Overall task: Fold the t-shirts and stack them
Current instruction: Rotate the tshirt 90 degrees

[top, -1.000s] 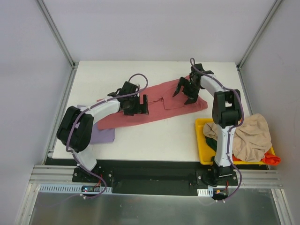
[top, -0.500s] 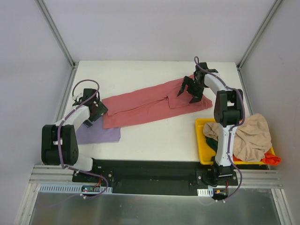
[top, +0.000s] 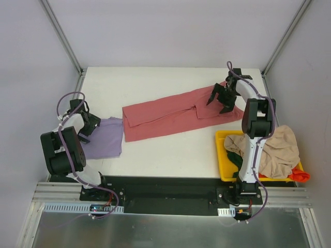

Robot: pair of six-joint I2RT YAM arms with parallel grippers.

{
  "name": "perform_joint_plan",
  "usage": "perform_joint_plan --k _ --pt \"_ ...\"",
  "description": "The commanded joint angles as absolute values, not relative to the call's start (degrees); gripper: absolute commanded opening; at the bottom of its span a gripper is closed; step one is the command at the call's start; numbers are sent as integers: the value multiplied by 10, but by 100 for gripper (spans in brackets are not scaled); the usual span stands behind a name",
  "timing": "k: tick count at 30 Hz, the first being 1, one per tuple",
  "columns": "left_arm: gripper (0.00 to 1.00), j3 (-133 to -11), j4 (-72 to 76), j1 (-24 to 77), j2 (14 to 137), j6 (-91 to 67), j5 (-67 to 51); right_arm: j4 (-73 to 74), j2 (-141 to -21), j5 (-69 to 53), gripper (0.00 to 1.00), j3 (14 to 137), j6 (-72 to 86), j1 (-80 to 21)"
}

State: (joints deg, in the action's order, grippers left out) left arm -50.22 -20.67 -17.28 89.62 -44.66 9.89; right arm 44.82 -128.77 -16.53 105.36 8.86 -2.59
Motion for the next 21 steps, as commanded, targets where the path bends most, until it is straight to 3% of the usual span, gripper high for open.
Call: perform_joint_plan --k 1,8,14,21 --pt "99 -485 -277 -202 908 -457 141 477 -1303 -123 96 1078 49 -8" --pt "99 -540 -298 -193 824 -417 98 513 -1300 -117 96 1116 12 -3" --pt "99 -633 -304 -74 759 -369 91 515 -1266 -125 96 1125 10 -5" --pt "99 -751 -254 100 875 -317 1 512 -1180 -64 96 1077 34 -28"
